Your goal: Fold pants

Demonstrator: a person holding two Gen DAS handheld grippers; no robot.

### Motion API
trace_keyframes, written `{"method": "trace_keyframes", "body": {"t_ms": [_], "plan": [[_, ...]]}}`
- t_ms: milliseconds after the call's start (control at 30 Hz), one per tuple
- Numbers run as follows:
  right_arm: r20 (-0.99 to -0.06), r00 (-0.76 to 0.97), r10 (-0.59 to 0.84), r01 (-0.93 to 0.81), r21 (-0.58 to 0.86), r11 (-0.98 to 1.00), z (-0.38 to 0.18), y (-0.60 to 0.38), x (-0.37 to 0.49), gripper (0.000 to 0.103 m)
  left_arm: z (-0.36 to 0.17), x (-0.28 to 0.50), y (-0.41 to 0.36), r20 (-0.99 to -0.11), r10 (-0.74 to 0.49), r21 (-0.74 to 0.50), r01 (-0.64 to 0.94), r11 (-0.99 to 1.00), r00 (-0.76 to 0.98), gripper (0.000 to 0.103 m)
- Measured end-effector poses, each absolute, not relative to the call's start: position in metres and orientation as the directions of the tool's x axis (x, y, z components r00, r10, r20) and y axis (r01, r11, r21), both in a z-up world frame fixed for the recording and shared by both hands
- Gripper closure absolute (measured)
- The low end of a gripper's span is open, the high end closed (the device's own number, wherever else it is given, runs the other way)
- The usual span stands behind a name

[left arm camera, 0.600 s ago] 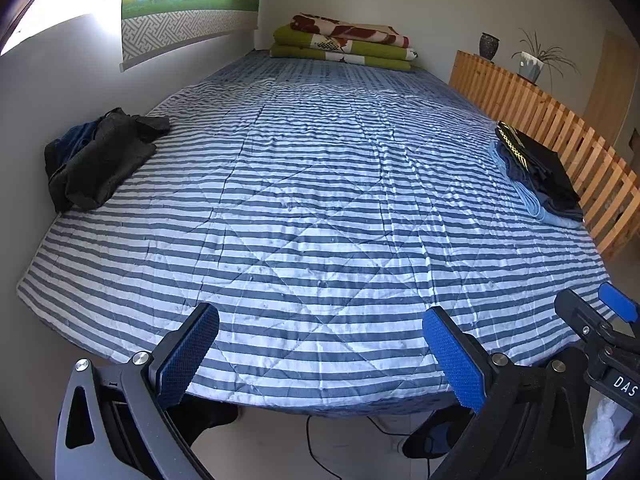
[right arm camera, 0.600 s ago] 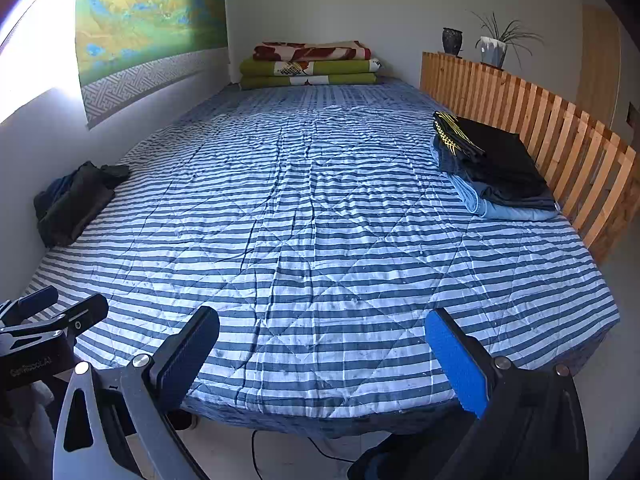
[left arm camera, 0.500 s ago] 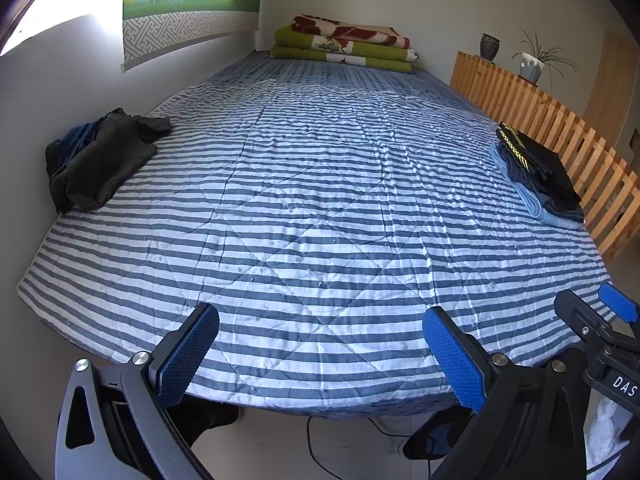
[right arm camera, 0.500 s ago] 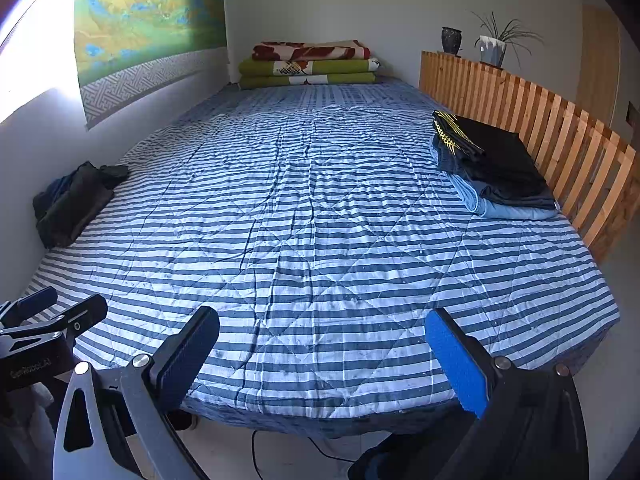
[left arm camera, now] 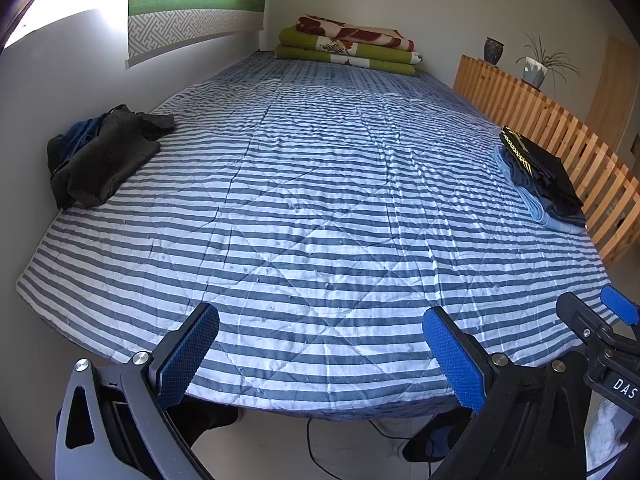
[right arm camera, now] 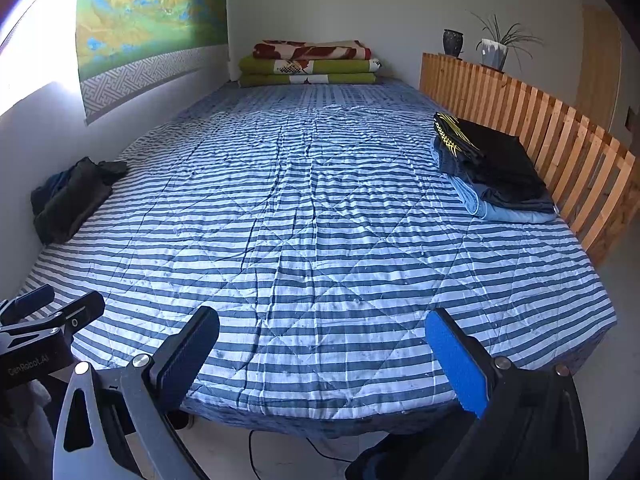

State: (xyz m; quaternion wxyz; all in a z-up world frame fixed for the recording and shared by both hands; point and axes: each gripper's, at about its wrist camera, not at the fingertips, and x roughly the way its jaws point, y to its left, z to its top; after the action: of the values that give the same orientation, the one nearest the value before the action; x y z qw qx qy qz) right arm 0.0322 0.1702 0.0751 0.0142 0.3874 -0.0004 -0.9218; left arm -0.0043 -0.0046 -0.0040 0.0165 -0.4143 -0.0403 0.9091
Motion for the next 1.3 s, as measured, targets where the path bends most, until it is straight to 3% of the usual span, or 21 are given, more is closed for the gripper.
{"method": "trace_keyframes", "body": {"t_ms": [1300], "plan": [[-0.723, -0.691, -0.033, 0.042, 0.005, -0.999, 0.071, 0.158, 0.025, 0.002, -0.015, -0.014, -0.011, -0.756, 0.032, -0.062, 0.024, -0.998, -0.653, 0.0]]}}
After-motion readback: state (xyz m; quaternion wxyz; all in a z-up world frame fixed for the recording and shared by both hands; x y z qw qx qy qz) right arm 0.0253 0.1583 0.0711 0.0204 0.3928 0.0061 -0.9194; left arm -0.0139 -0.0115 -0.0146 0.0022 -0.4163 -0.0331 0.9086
